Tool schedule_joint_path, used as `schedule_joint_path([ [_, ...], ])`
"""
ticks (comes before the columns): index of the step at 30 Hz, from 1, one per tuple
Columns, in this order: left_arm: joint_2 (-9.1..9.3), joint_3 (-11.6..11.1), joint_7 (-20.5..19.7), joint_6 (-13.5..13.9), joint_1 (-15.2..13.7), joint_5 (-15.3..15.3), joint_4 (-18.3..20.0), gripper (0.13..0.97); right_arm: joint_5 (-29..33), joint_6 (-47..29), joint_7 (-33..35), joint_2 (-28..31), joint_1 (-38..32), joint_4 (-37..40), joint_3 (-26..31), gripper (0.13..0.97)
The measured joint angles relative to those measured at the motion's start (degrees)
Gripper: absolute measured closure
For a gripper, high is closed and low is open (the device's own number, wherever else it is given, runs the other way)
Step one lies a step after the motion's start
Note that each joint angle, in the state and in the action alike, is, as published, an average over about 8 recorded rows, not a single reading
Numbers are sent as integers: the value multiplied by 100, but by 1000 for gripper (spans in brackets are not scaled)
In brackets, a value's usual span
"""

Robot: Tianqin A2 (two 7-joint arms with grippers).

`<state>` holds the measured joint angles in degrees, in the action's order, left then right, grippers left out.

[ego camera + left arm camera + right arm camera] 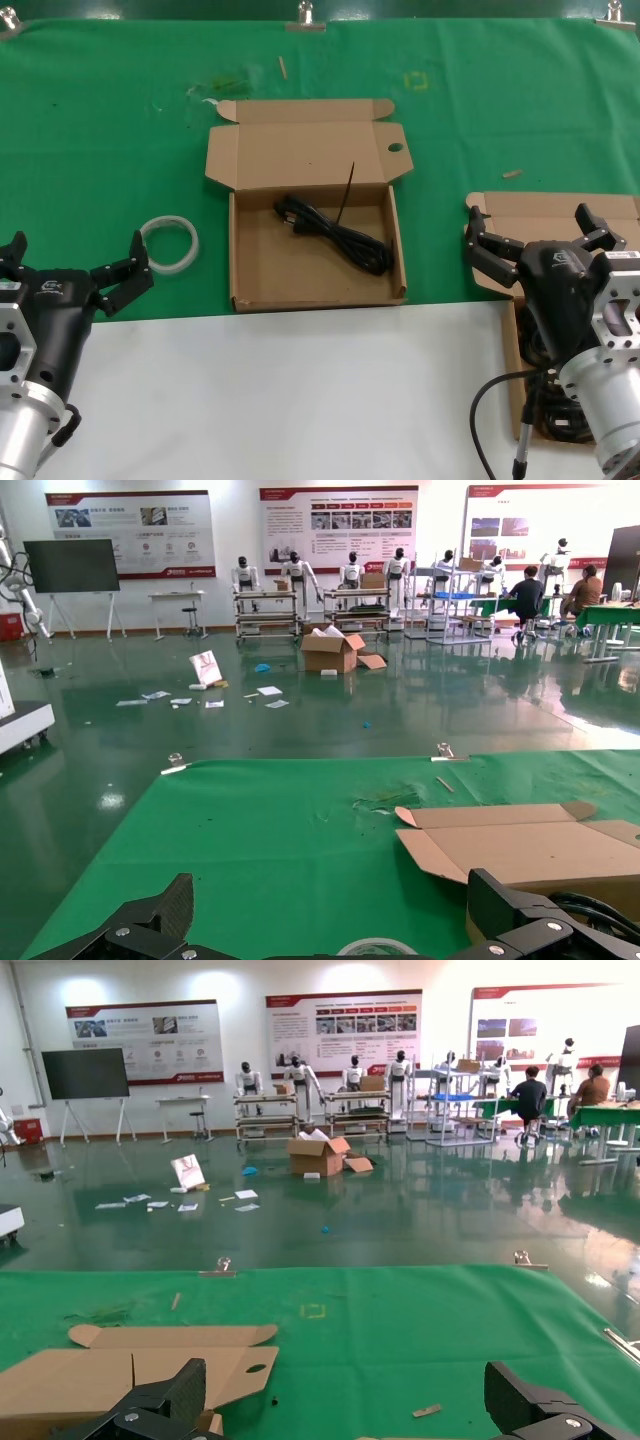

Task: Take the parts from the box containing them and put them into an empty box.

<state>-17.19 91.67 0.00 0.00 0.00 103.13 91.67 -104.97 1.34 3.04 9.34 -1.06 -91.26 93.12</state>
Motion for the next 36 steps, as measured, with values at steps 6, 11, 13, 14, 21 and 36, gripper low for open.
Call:
schedule_joint_path([
  [6,0,0,0,0,0,0,0,132,0,0,0,0,0,0,0,129],
  [11,0,0,0,0,0,0,0,132,0,0,0,0,0,0,0,129],
  [13,0,0,0,0,0,0,0,132,0,0,0,0,0,0,0,129],
  [14,0,0,0,0,0,0,0,132,0,0,0,0,0,0,0,129],
  [21,0,0,0,0,0,0,0,132,0,0,0,0,0,0,0,129],
  [36,0,0,0,0,0,0,0,132,0,0,0,0,0,0,0,129],
])
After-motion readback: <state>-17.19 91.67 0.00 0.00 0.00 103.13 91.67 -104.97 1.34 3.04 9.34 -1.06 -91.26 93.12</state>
